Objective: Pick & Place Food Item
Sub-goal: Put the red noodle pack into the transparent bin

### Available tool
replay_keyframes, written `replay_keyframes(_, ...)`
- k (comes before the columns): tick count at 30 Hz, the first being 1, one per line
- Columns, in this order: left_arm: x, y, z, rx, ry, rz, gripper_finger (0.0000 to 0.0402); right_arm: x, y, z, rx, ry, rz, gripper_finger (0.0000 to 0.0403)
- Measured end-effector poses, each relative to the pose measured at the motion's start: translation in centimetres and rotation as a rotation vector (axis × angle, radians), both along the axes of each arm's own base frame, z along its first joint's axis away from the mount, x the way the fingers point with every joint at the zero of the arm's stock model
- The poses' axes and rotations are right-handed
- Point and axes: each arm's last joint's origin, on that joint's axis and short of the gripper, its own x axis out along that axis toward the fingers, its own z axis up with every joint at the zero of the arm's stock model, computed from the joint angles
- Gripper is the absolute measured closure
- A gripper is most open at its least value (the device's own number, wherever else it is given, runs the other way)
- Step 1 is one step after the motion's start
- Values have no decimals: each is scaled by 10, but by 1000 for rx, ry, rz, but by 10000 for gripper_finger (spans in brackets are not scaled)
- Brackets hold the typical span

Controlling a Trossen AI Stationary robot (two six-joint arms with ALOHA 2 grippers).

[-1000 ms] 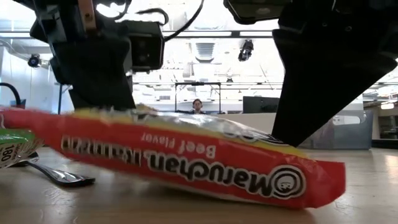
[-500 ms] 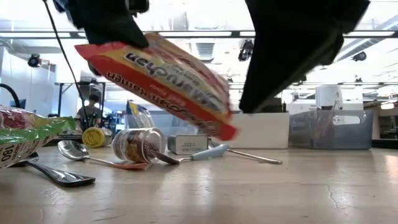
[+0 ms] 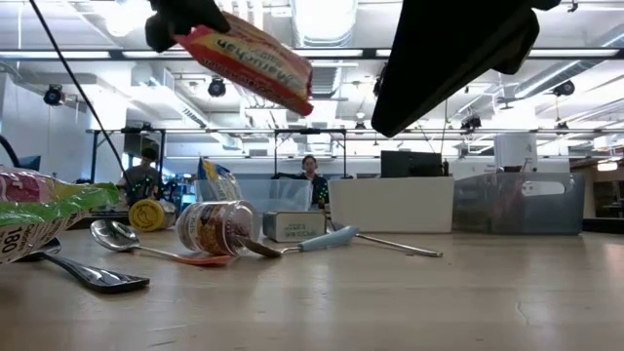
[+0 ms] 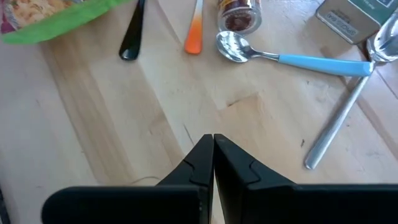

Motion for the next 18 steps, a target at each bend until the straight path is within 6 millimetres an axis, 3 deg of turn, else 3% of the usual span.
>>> replay_keyframes(5,-7,40,30,39,82,54,401,-1,0,0,-6,10,1,394)
replay_keyframes(9,-17,76,42,-8,125,123,401,-3,1,-1,-1,18,6,394)
replay_keyframes(18,-33,137,37,-48,201,241,401,-9,-3,0,-43,82,4,394)
